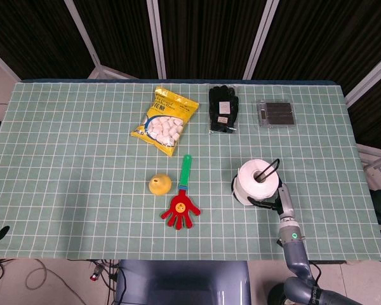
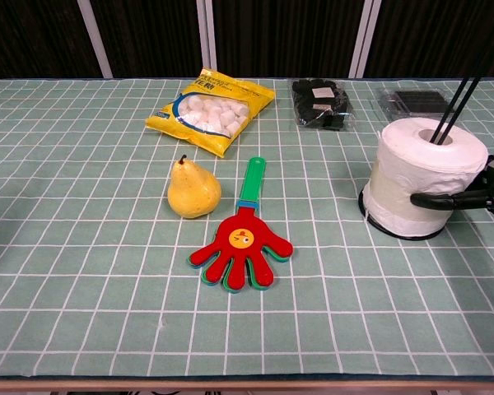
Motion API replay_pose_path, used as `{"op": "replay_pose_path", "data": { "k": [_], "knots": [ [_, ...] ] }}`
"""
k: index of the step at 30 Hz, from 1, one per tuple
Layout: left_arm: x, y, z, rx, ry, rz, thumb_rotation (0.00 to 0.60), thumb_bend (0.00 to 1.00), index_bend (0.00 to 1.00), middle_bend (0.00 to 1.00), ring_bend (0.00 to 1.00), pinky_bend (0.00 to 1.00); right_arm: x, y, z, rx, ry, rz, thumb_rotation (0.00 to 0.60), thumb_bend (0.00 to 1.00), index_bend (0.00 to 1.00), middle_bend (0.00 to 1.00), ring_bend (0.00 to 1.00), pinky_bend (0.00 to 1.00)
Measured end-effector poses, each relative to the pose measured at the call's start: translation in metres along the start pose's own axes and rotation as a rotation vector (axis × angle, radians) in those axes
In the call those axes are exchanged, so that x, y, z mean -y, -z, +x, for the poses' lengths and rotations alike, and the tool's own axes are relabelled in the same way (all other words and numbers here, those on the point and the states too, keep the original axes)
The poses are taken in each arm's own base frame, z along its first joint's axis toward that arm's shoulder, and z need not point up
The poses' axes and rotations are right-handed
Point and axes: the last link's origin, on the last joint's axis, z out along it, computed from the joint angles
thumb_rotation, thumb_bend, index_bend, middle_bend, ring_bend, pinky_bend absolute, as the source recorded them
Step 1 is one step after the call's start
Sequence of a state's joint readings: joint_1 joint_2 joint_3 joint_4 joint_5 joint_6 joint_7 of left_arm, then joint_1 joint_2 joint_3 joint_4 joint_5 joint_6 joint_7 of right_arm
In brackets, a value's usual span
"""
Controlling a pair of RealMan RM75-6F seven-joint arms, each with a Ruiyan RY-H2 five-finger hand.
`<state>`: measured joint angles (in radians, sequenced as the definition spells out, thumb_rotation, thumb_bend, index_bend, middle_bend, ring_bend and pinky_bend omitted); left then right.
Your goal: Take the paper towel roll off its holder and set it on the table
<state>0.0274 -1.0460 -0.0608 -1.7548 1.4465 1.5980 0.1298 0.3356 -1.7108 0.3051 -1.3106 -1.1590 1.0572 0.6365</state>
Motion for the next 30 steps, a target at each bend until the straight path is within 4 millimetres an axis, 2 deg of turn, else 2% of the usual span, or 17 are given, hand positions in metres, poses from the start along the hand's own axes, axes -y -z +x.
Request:
{"op": "replay_pose_path", "data": {
  "k": [6,15,21,30],
  "knots": [
    [0.000,0.000,0.000,0.002,0.002,-0.001,0.600,0.12,0.13,0.00,0.00,0.00,0.010,-0.001,0.005,0.006,0.007,0.027,0.600,0.00,0.16,0.20,0.18,0.00],
    [0.000,0.001,0.000,0.001,0.003,0.000,0.600,0.12,0.13,0.00,0.00,0.00,0.043,-0.008,0.025,0.008,0.028,0.085,0.600,0.00,0.17,0.20,0.18,0.00],
    [0.000,0.001,0.001,-0.004,0.006,0.002,0.600,0.12,0.13,0.00,0.00,0.00,0.072,-0.008,0.047,0.018,0.044,0.118,0.600,0.00,0.17,0.20,0.18,0.00],
    [-0.001,0.001,0.000,0.000,0.001,-0.001,0.600,0.12,0.13,0.00,0.00,0.00,0.135,0.001,0.091,0.024,0.076,0.190,0.600,0.00,0.18,0.20,0.18,0.00]
  ]
}}
